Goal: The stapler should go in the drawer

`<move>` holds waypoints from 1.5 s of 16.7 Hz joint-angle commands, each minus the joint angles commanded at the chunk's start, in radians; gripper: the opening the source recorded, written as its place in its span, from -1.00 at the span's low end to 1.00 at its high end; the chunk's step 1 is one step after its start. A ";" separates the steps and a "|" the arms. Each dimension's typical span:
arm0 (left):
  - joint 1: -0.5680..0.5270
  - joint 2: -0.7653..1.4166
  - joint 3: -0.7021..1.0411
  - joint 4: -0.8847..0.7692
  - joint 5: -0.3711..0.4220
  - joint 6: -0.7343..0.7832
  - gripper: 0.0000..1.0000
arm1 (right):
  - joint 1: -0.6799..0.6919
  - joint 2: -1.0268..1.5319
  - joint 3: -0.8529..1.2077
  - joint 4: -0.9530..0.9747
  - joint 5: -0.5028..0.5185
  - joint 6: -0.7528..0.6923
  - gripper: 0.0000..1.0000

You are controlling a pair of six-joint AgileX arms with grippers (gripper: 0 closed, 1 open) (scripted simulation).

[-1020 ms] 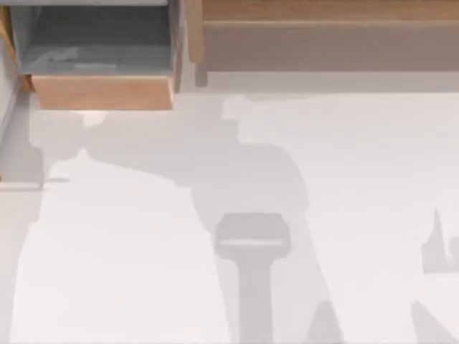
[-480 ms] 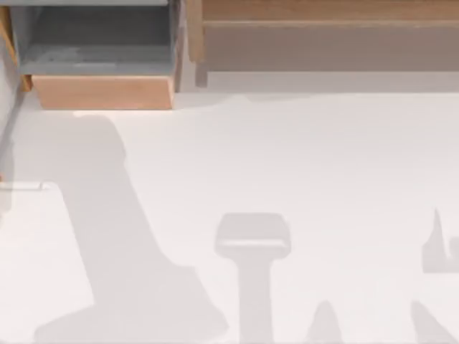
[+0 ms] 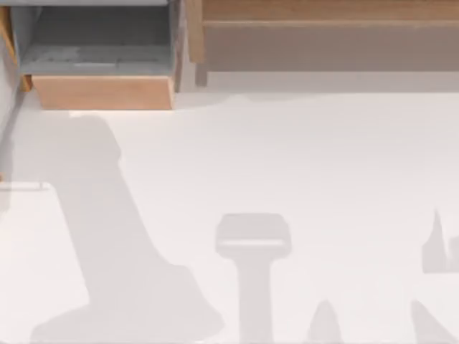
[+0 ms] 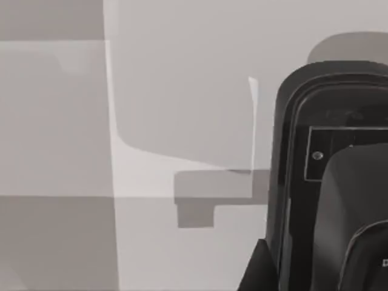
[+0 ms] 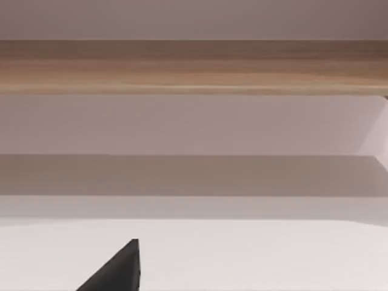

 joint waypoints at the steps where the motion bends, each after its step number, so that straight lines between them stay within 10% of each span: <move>1: 0.006 0.003 -0.002 0.006 0.015 -0.008 -1.00 | 0.000 0.000 0.000 0.000 0.000 0.000 1.00; 13: -0.010 -0.020 -0.061 0.039 -0.028 0.013 -1.00 | 0.000 0.000 0.000 0.000 0.000 0.000 1.00; 25: -0.010 -0.020 -0.061 0.039 -0.028 0.013 0.81 | 0.000 0.000 0.000 0.000 0.000 0.000 1.00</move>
